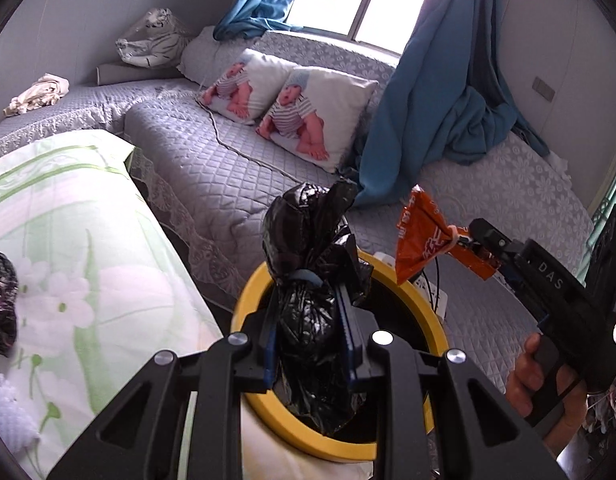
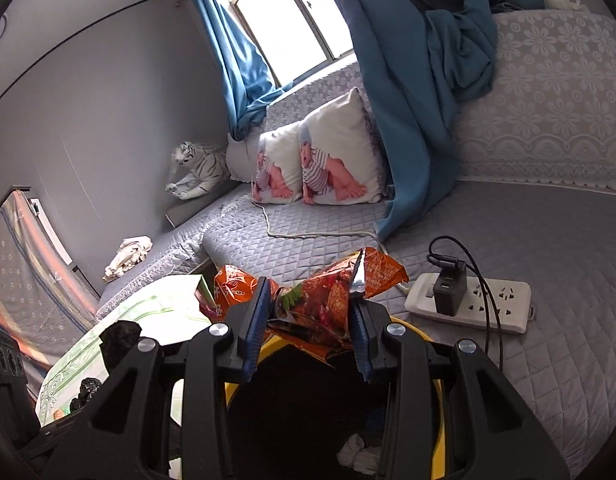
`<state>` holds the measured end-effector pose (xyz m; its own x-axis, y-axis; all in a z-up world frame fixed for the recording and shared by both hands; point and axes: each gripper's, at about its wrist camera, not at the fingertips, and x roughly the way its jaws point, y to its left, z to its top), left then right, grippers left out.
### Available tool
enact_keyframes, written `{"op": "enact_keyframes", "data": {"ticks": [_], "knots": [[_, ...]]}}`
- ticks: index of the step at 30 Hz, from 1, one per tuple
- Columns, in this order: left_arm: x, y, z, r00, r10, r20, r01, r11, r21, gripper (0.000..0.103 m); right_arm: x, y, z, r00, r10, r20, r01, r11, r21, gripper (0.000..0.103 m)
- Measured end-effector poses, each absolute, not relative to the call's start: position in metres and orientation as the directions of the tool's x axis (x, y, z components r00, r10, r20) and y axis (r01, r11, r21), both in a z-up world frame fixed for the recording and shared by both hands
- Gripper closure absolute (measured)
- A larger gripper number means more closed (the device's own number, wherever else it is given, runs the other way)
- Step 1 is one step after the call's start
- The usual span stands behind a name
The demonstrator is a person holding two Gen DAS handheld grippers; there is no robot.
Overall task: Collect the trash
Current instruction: 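Carry the black bag and orange wrapper over the bin with both tools, then open both tools to drop the bag and wrapper into the bin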
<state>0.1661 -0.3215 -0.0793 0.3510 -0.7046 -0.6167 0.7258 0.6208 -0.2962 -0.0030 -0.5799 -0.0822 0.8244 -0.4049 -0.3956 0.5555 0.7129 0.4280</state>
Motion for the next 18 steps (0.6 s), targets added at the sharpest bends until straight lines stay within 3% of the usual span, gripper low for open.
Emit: {"op": "enact_keyframes", "data": {"ticks": [11, 18], "knots": [[0.167, -0.34, -0.097, 0.318, -0.686, -0.654, 0.727, 0.62, -0.297, 0.08, 0.001, -0.589, -0.096, 0.796, -0.413, -0.443, 0.591, 0.69, 0.418, 0.067], [0.167, -0.343, -0.101, 0.311, -0.686, -0.658, 0.726, 0.618, -0.302, 0.079, 0.001, -0.594, -0.101, 0.784, -0.426, -0.451, 0.608, 0.67, 0.425, 0.061]]}}
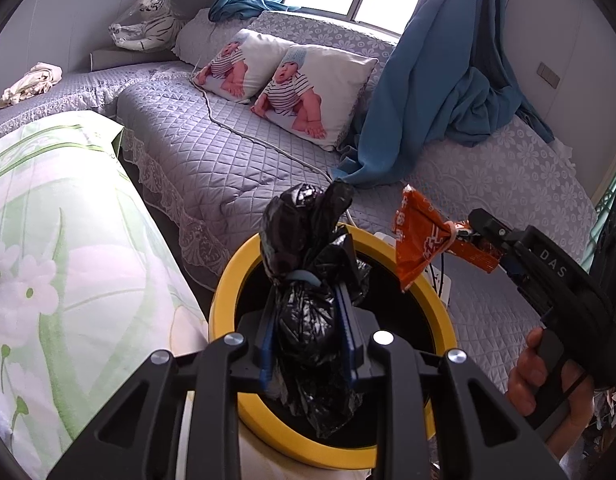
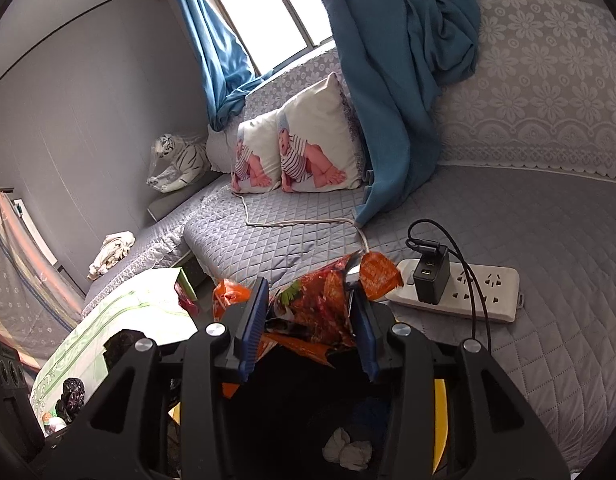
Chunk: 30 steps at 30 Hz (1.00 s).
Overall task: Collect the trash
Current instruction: 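Open both tools to drop the bag and wrapper into the bin, then move both tools back over the remaining trash on the bed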
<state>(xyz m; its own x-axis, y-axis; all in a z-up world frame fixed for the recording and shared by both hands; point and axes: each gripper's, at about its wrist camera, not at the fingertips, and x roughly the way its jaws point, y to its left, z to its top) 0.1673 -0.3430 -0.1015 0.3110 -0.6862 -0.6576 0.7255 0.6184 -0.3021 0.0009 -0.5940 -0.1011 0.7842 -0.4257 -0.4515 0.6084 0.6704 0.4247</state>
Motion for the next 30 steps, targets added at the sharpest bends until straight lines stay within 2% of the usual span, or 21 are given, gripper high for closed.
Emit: {"op": "enact_keyframes", "data": {"ticks": [3, 5, 7, 10, 12, 16, 22, 30], "knots": [[0.167, -0.343, -0.1, 0.327, -0.681, -0.655, 0.72, 0.629, -0.294, 0.071, -0.001, -0.596, -0.102, 0.781, -0.431, -0.453, 0.614, 0.661, 0.431, 0.056], [0.167, -0.342, -0.099, 0.336, -0.678, -0.654, 0.712, 0.637, -0.295, 0.06, -0.002, -0.598, -0.102, 0.779, -0.435, -0.452, 0.619, 0.653, 0.438, 0.052], [0.167, -0.339, -0.098, 0.353, -0.678, -0.645, 0.701, 0.648, -0.298, 0.043, -0.004, -0.599, -0.102, 0.777, -0.439, -0.451, 0.623, 0.643, 0.446, 0.043], [0.168, -0.332, -0.094, 0.378, -0.678, -0.631, 0.691, 0.66, -0.295, 0.03, -0.008, -0.602, -0.1, 0.782, -0.438, -0.443, 0.618, 0.635, 0.463, 0.041], [0.17, -0.325, -0.09, 0.403, -0.677, -0.616, 0.674, 0.674, -0.301, 0.026, -0.011, -0.602, -0.097, 0.786, -0.441, -0.433, 0.615, 0.632, 0.472, 0.039], [0.171, -0.307, -0.079, 0.474, -0.662, -0.581, 0.636, 0.714, -0.294, 0.015, -0.015, -0.596, -0.09, 0.81, -0.431, -0.398, 0.585, 0.65, 0.486, 0.029], [0.174, -0.269, -0.059, 0.557, -0.645, -0.524, 0.593, 0.75, -0.292, 0.01, -0.01, -0.574, -0.074, 0.86, -0.376, -0.344, 0.505, 0.721, 0.475, 0.02], [0.185, -0.21, -0.039, 0.637, -0.597, -0.487, 0.525, 0.799, -0.293, 0.009, 0.008, -0.526, -0.052, 0.921, -0.27, -0.28, 0.366, 0.843, 0.394, 0.016]]}}
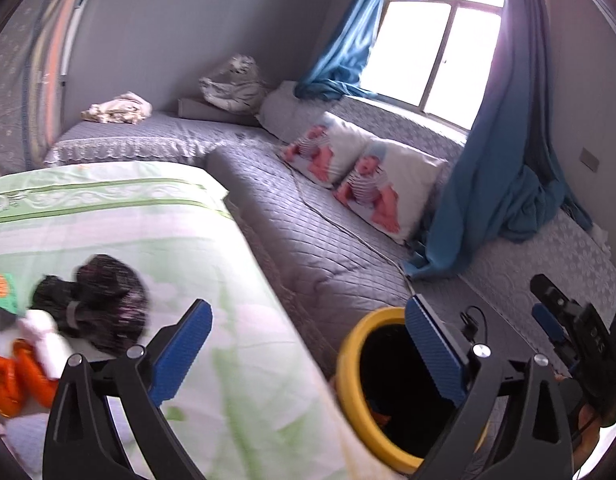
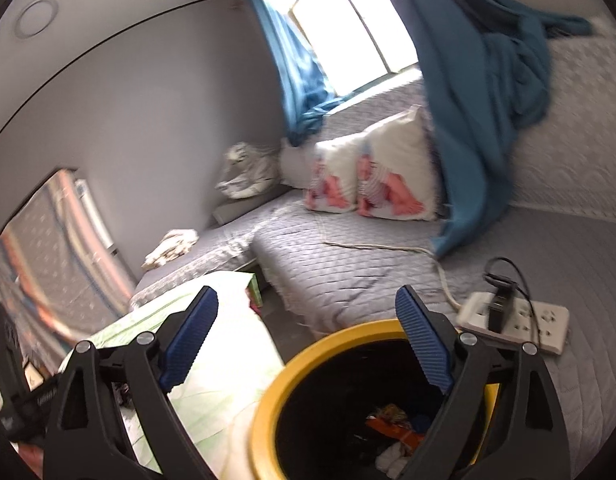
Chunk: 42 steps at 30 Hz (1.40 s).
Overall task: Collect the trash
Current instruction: 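Move both tools back over the remaining trash on the bed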
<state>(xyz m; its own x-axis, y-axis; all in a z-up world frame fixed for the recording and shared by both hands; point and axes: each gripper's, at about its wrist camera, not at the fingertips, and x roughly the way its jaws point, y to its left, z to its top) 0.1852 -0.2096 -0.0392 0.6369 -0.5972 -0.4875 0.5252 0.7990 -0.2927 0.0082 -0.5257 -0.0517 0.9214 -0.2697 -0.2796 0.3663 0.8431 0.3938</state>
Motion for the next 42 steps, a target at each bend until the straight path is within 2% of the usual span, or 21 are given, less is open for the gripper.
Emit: {"op": "enact_keyframes", "data": {"ticks": [10, 24, 35, 42], "knots": [[0.2, -0.129, -0.047, 0.703, -0.5, -0.506, 0.408, 0.866, -0.289, 0.009, 0.051, -0.439, -0.042, 0.952, -0.051, -0.303, 0.149, 0.939, 0.309, 0.013], [0.216, 0.011, -0.058, 0.795, -0.292, -0.531, 0.195, 0.953, -0.231, 0.009, 0.112, -0.338, -0.055, 0.882, 0.267, -0.388, -0.151, 0.941, 0.304, 0.012], [0.218, 0.069, -0.074, 0.797, -0.192, -0.572, 0.105, 0.978, -0.182, 0.008, 0.156, -0.272, -0.101, 0.756, 0.355, -0.55, -0.242, 0.932, 0.269, 0.012], [0.225, 0.086, -0.097, 0.76, -0.162, -0.63, 0.067, 0.983, -0.171, 0.008, 0.167, -0.249, -0.12, 0.704, 0.375, -0.603, -0.283, 0.927, 0.246, 0.012]]}}
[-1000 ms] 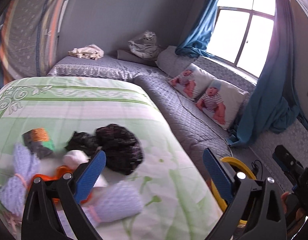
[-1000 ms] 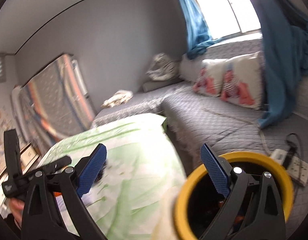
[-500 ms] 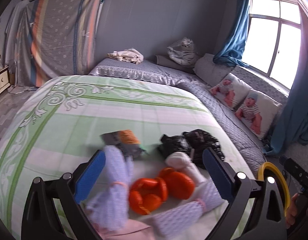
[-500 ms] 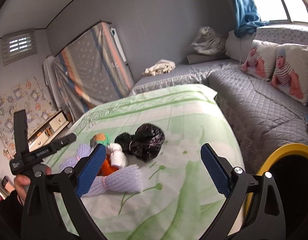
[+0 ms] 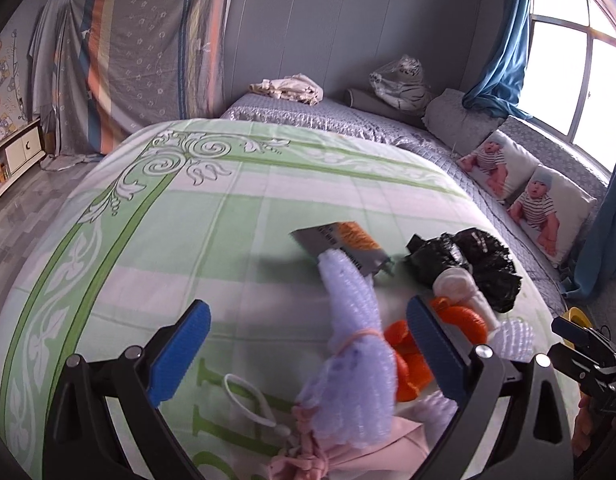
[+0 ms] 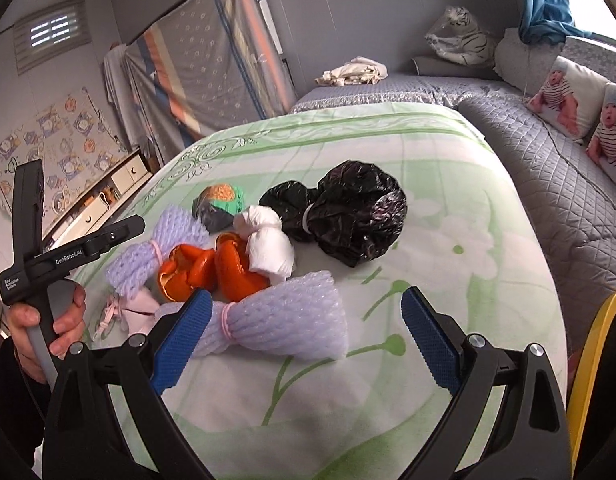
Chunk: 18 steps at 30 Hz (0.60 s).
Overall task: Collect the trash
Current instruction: 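Move both tools back over the remaining trash on the bed, then grasp a white foam mesh sleeve with the left tool while the right tool grasps another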
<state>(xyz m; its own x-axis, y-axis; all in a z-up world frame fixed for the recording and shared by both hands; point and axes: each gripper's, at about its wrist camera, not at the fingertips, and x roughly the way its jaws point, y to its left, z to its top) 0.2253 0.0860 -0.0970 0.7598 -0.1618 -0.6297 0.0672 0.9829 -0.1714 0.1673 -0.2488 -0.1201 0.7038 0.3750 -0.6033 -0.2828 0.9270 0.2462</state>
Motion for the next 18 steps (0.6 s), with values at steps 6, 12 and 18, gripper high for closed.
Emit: {"op": "enact_keyframes", "data": {"ticks": [6, 12, 18], "knots": [[0.233, 0.085, -0.106, 0.728, -0.179, -0.662, 0.081, 0.981, -0.177, 0.008, 0.175, -0.242, -0.13, 0.676, 0.386, -0.628, -0.293, 0.922, 0.252, 0.012], [0.244, 0.076, -0.112, 0.701, -0.196, -0.685, 0.103, 0.979, -0.175, 0.009, 0.18, -0.237, -0.137, 0.655, 0.391, -0.647, -0.302, 0.92, 0.251, 0.012], [0.256, 0.069, -0.119, 0.667, -0.187, -0.721, 0.109, 0.982, -0.154, 0.025, 0.186, -0.232, -0.144, 0.623, 0.407, -0.668, -0.315, 0.912, 0.261, 0.012]]}}
